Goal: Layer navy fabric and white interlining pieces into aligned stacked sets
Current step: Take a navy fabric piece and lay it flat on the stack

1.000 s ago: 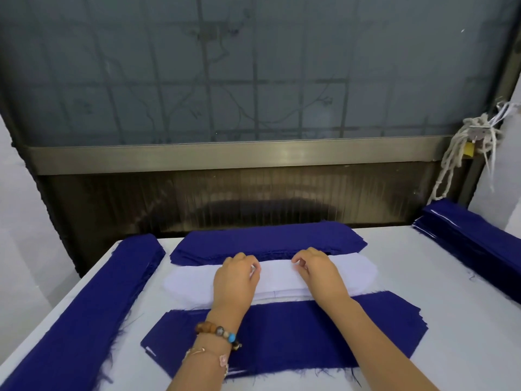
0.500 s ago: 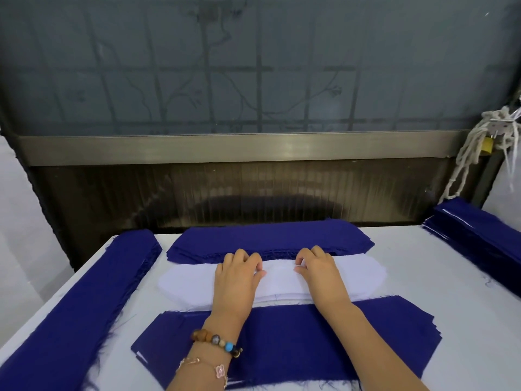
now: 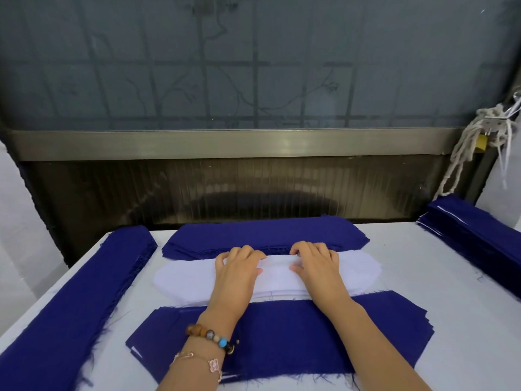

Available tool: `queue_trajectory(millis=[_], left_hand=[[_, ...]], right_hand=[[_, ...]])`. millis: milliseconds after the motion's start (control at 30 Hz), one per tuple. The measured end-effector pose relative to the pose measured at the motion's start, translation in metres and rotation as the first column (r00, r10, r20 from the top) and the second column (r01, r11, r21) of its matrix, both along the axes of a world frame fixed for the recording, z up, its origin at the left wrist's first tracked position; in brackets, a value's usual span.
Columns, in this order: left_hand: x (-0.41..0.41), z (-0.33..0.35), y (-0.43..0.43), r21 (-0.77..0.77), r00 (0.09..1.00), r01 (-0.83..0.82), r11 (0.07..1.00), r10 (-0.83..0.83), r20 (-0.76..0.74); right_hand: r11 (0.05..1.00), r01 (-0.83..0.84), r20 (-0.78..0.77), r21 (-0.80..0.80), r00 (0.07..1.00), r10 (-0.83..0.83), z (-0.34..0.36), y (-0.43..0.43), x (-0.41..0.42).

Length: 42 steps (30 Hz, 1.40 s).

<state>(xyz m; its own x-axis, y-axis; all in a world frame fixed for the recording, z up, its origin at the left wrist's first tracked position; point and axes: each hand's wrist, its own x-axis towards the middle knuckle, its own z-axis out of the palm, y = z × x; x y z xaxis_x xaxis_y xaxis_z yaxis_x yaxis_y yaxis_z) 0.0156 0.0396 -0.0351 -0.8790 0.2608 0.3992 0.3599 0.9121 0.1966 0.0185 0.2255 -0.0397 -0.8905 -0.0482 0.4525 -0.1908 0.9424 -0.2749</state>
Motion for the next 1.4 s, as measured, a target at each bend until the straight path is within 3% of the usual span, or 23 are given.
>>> queue_trajectory(millis=[167,433,567,733,867,1033,1200,1400], left_hand=[[0.002,-0.001,-0.006,0.038,0.989,-0.149,0.988,0.148,0.016],[0.002,0.005,-0.034,0.027,0.94,-0.336,0.941,0.333,0.076],[0.002,0.009,-0.057,0.094,0.902,-0.427,0.899,0.415,0.122],[0.004,0.013,-0.078,0.118,0.798,-0.6,0.792,0.581,0.161],[0.006,0.012,-0.086,0.154,0.699,-0.714,0.683,0.689,0.191],[0.008,0.014,-0.084,0.176,0.686,-0.728,0.663,0.698,0.206],[0.009,0.022,-0.087,0.233,0.717,-0.681,0.694,0.697,0.02],[0.018,0.04,-0.096,0.562,0.853,-0.429,0.707,0.523,-0.007]], right_hand=[[0.989,0.096,0.089,0.111,0.99,-0.106,0.005,0.014,-0.002],[0.934,0.35,0.171,0.07,0.918,-0.357,0.009,0.062,0.001],[0.895,0.447,0.226,0.019,0.87,-0.439,0.008,0.084,0.001],[0.83,0.544,0.358,-0.119,0.804,-0.475,0.005,0.103,0.0],[0.81,0.546,0.345,-0.212,0.818,-0.461,0.003,0.107,0.0],[0.828,0.517,0.227,-0.217,0.852,-0.472,0.002,0.106,0.004],[0.815,0.528,0.186,-0.238,0.849,-0.495,0.012,0.101,0.008],[0.769,0.48,0.218,-0.421,0.877,-0.428,0.022,0.096,0.024]])
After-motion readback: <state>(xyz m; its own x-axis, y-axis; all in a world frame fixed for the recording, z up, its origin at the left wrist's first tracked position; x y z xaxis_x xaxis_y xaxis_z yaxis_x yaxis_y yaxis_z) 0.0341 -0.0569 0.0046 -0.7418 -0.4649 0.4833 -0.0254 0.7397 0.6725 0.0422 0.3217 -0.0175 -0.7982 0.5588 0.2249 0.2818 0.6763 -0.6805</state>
